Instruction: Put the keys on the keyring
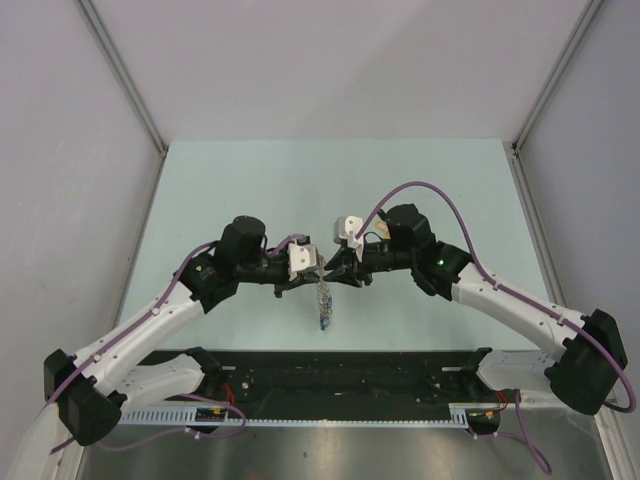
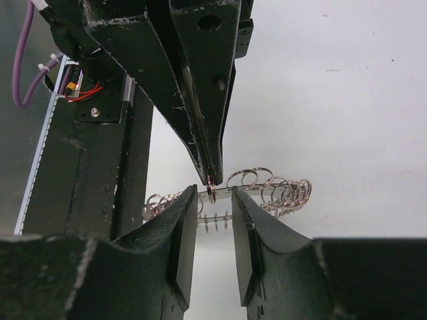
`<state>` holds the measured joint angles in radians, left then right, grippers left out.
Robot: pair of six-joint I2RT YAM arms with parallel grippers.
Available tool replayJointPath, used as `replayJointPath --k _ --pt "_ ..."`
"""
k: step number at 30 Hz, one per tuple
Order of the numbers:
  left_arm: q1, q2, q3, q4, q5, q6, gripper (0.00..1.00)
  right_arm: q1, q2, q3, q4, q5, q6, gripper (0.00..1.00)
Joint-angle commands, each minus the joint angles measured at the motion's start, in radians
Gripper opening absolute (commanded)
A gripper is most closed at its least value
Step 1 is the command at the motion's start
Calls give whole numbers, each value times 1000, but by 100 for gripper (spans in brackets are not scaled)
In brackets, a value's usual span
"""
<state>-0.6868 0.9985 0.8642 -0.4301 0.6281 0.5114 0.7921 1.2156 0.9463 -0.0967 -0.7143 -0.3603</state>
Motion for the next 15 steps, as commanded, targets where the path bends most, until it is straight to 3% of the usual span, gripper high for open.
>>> replayJointPath --k 1,15 --pt "9 -18 58 47 71 -10 0 7 -8 0 12 -30 -6 31" --pt "20 -18 64 50 113 -22 0 9 13 3 3 -24 -5 23"
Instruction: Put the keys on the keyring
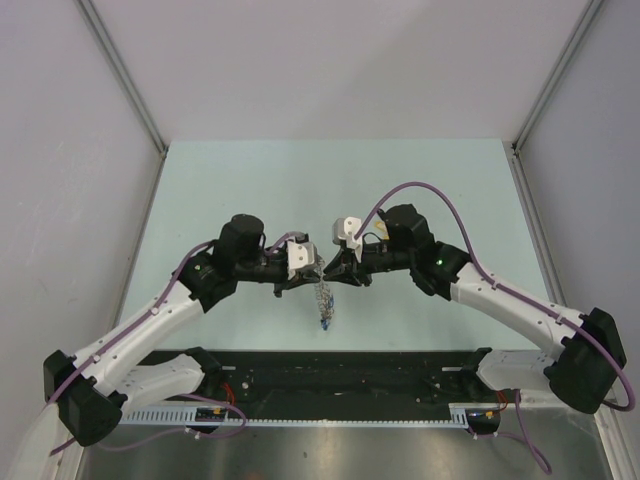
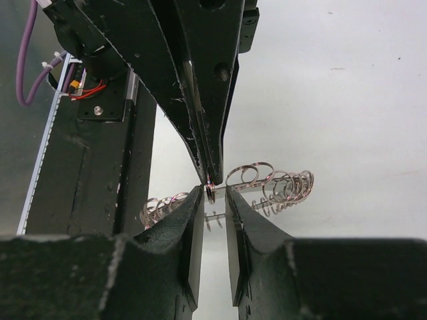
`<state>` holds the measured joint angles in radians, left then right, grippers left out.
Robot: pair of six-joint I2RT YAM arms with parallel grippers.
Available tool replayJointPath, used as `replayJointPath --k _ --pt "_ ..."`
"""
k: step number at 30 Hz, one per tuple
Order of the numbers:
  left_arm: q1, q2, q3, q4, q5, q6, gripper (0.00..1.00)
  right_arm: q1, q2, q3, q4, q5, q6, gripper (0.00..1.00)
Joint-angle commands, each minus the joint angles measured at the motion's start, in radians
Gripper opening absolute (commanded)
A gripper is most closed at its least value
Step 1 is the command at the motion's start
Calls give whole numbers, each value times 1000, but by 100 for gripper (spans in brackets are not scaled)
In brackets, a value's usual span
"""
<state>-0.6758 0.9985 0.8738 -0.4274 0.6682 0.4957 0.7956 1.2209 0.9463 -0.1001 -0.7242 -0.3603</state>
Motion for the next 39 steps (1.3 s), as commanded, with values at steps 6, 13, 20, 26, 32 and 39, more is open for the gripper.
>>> replayJointPath --k 6,13,20,26,32,39 --pt "10 -14 56 47 88 -8 0 7 12 5 -1 -14 -6 20" --pt "15 -18 54 56 103 -17 0 7 5 8 13 -15 3 2" --pt "94 -75 18 175 143 -86 33 -12 -52 6 71 -1 50 0" --pt "180 -109 -24 306 292 -186 43 -58 -98 6 149 -50 110 0" --pt "185 -93 -25 335 335 -209 45 -68 -129 -6 232 -64 168 0" --pt "185 -78 -22 334 334 -204 44 -67 -129 -26 298 -66 204 0"
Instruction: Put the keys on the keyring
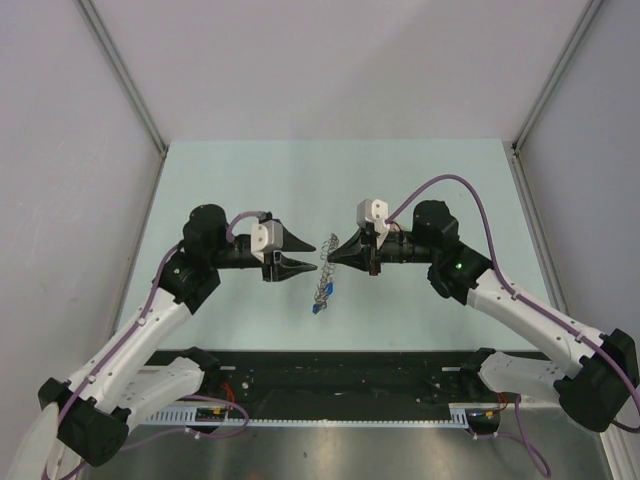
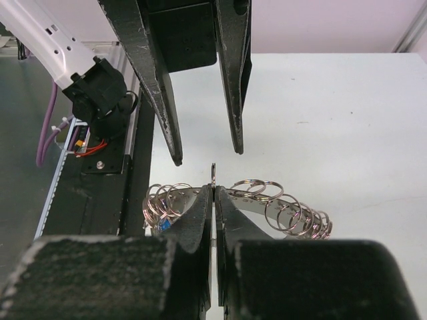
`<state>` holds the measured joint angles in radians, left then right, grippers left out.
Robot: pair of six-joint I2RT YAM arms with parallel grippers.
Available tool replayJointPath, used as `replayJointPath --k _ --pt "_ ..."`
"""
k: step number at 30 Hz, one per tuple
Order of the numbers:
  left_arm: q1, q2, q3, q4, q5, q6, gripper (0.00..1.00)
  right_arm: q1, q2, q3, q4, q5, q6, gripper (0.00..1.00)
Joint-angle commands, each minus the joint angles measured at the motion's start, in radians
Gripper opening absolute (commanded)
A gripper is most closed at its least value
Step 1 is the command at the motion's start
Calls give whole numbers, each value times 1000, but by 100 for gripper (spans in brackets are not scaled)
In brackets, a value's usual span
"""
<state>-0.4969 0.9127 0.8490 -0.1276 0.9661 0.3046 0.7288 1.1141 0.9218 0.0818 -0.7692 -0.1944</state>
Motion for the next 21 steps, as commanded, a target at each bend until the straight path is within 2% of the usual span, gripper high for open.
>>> replayJointPath --k 1,6,16,21 --pt "6 9 4 33 34 -13 43 0 -23 -4 124 -22 39 0" --pt "4 23 12 17 36 -10 39 6 -10 -3 131 -25 36 0" --pt "-9 58 44 -56 23 25 23 34 7 -4 124 -1 0 0" --pt "-22 69 53 -84 26 44 23 47 15 -3 113 30 -20 0"
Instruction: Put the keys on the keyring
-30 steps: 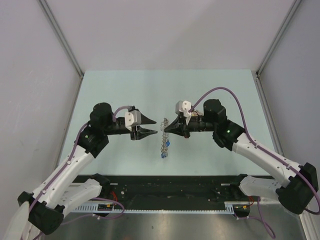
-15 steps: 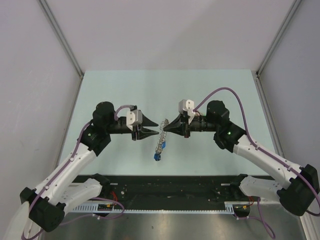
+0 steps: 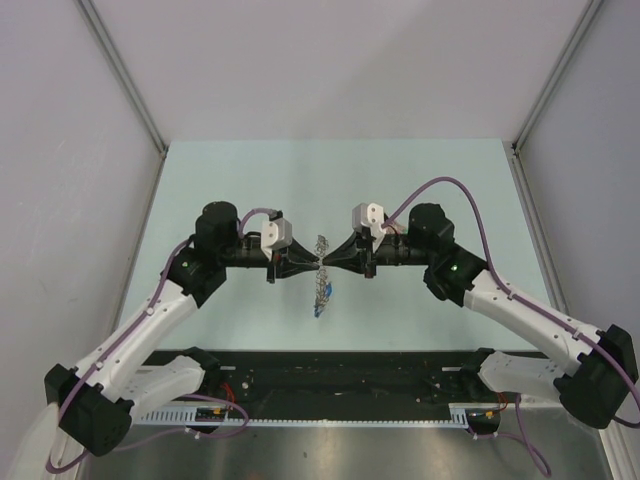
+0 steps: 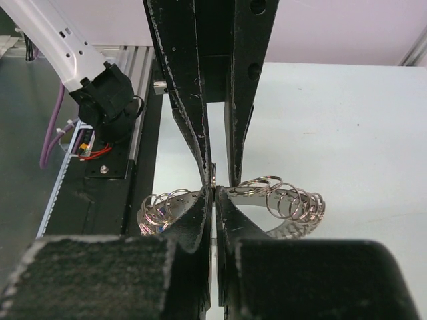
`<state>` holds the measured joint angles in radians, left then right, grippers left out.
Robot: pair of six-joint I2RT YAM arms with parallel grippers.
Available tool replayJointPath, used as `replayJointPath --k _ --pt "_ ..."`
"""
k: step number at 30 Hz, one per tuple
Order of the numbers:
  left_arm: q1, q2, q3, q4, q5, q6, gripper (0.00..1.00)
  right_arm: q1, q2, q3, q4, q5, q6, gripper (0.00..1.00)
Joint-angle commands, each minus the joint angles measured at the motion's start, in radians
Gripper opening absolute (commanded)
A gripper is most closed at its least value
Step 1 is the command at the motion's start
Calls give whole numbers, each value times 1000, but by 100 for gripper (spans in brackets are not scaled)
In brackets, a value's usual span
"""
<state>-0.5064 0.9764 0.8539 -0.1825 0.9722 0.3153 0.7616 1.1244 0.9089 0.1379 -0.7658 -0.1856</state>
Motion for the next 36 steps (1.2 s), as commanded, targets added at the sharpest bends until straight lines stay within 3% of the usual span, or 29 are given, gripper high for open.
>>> replayJointPath --k 1,14,36 --pt "-14 5 51 -38 23 36 23 16 5 10 54 31 -37 0" --pt "-17 -8 48 -32 29 33 25 24 8 10 -9 68 -77 0" --pt "-21 16 62 -55 20 36 13 38 25 18 -18 49 -94 0"
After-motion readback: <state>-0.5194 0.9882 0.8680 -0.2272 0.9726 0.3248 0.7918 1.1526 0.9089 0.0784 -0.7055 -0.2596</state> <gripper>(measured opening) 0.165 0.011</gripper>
